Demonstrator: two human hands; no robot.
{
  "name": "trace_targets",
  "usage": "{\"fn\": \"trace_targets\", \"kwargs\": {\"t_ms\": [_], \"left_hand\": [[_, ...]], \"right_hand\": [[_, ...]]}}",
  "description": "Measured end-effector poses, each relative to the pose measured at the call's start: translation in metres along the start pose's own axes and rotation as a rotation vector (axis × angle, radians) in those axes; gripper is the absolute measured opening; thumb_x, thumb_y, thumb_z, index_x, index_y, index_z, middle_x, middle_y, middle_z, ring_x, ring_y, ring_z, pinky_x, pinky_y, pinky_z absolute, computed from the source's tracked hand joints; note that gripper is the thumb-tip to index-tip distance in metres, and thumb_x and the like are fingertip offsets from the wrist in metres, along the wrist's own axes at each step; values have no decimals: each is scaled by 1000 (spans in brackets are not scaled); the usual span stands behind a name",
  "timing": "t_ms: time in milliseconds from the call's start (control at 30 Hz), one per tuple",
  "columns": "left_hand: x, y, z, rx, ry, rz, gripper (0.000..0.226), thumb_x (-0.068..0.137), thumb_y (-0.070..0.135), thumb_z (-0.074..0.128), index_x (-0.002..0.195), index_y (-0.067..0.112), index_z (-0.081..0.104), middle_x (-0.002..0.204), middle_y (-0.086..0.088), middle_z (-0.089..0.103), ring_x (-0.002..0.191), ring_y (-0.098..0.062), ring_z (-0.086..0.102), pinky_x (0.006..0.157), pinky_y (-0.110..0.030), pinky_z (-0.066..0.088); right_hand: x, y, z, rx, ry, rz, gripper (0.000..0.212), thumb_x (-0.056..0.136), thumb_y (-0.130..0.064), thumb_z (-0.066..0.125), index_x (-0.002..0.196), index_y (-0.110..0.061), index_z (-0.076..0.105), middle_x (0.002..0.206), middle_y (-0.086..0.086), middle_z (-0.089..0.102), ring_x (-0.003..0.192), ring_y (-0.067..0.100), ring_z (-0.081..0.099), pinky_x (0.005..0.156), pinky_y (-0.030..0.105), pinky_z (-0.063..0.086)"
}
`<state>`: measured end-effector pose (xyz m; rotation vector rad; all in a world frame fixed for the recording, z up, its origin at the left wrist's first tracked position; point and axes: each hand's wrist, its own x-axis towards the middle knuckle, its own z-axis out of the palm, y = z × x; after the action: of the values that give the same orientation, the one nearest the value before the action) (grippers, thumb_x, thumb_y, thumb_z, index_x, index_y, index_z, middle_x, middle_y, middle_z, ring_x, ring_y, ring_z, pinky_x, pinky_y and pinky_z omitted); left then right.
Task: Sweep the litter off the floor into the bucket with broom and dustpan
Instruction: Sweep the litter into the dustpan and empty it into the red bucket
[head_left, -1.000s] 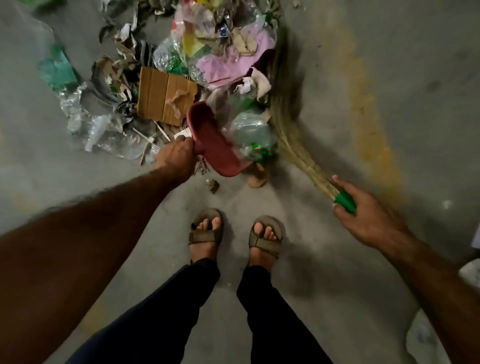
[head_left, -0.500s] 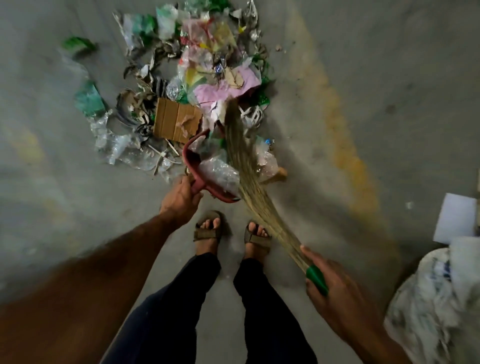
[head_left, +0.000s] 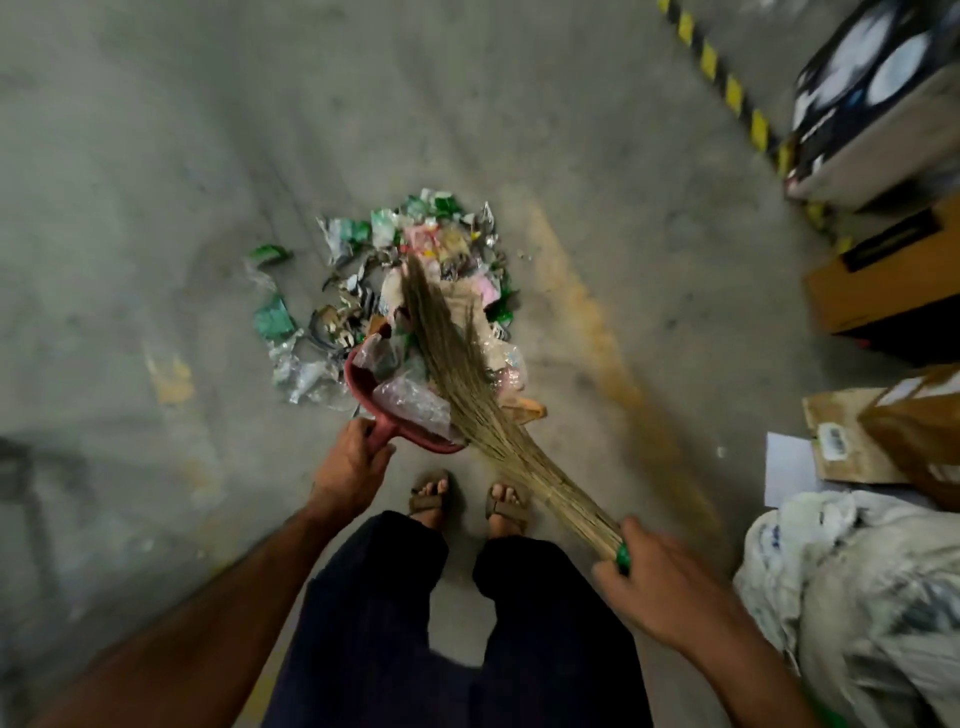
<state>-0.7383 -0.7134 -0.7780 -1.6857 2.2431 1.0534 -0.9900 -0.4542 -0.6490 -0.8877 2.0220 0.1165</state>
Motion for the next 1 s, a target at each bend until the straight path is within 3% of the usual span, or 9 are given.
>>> {"fn": "trace_targets", "kwargs": {"t_ms": [200, 433, 500, 633, 833, 933, 1000], "left_hand": [[-54, 30, -73, -34, 46, 83, 27, 91, 37, 59, 109, 20, 47, 98, -7, 60, 83, -28, 63, 69, -35, 47], [-86, 28, -129, -36, 115, 242, 32, 88, 52, 56, 105, 26, 52, 96, 6, 60, 83, -15, 61, 66, -33, 47], [-91, 21, -139, -36, 113, 307, 29, 88, 51, 56, 102, 26, 53, 96, 6, 62, 84, -15, 62, 67, -36, 51], [-115, 12, -155, 13, 104, 452, 22, 93, 34, 60, 108, 19, 55, 97, 2, 59, 82, -16, 56, 67, -31, 42], [-142, -3, -148, 134, -30, 557, 29, 88, 51, 55, 102, 26, 52, 92, 3, 59, 78, -20, 62, 60, -33, 48], [-172, 5, -136, 196, -67, 666, 24, 87, 37, 61, 100, 17, 56, 87, -2, 61, 78, -27, 63, 59, -28, 36], [-205, 19, -127, 287, -53, 758, 24, 87, 31, 64, 101, 12, 58, 89, -6, 63, 84, -31, 64, 62, -28, 30]], "right_hand": [[-68, -28, -38, -81, 123, -1, 43, 84, -67, 41, 92, -26, 50, 90, 0, 62, 85, 25, 63, 73, 33, 53], [-136, -63, -21, -68, 309, 29, 64, 71, -75, 32, 98, -22, 58, 91, 2, 67, 81, 24, 64, 74, 37, 57], [-157, -74, -4, -46, 347, 55, 63, 71, -74, 32, 98, -23, 57, 90, 1, 66, 80, 22, 64, 73, 36, 57], [-206, -98, 38, -9, 387, 151, 48, 82, -69, 42, 97, -25, 54, 87, -1, 60, 86, 24, 64, 68, 31, 50], [-283, -121, 119, 209, 417, 309, 41, 83, -67, 46, 88, -27, 50, 83, 0, 59, 85, 23, 64, 63, 31, 42], [-329, -125, 164, 327, 447, 378, 34, 86, -62, 50, 76, -29, 48, 69, -6, 52, 67, 7, 57, 53, 23, 33], [-361, -123, 194, 378, 484, 458, 34, 84, -63, 50, 79, -30, 54, 69, -8, 54, 65, 7, 56, 53, 22, 33]]}}
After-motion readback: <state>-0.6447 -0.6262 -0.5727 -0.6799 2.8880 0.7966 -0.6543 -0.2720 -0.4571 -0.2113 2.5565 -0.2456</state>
